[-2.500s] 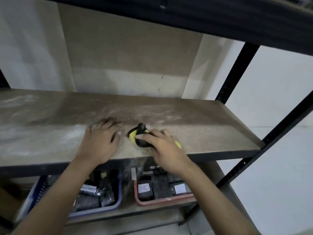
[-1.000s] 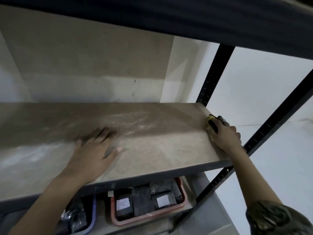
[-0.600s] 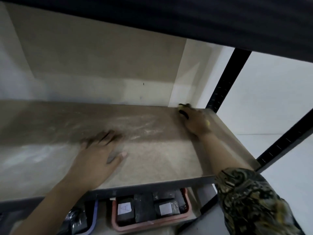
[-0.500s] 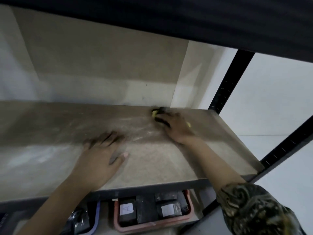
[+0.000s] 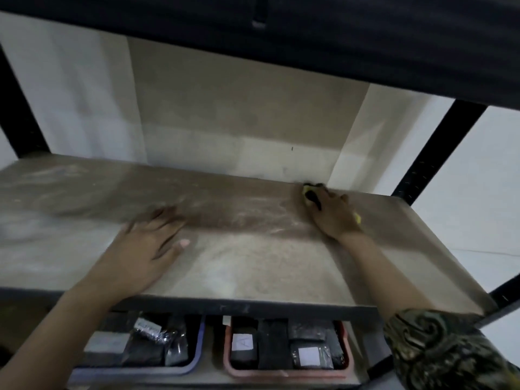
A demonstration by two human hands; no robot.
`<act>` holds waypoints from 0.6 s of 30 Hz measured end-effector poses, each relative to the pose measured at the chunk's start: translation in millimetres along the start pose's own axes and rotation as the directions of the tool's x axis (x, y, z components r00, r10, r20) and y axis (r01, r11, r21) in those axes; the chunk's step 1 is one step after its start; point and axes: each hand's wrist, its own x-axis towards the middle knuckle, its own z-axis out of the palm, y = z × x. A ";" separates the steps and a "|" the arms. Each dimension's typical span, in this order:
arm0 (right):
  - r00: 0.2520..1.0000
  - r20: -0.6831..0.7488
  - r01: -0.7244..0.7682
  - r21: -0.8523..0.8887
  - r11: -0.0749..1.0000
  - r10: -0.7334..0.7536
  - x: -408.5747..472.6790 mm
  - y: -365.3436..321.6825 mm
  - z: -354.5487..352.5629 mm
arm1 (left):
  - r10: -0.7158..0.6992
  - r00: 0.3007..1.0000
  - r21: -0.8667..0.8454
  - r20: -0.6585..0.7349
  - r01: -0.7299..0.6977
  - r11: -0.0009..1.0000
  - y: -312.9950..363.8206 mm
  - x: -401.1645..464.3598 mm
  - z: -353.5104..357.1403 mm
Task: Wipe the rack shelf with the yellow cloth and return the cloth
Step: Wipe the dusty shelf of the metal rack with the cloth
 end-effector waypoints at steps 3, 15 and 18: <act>0.930 0.071 0.357 0.047 0.933 -0.360 -39.7 -64.4 9.0 | -0.051 0.998 -0.040 -0.023 0.050 0.998 -17.2 -5.7 -1.4; 0.979 -0.094 -0.184 -0.005 0.983 0.182 7.9 13.4 -0.8 | -0.030 0.995 -0.078 -0.092 0.023 0.997 -31.5 -6.8 11.9; 0.991 -0.069 -0.117 -0.038 0.992 0.114 18.5 -20.6 14.9 | -0.018 0.993 -0.076 -0.113 0.009 0.997 -31.9 -6.1 10.6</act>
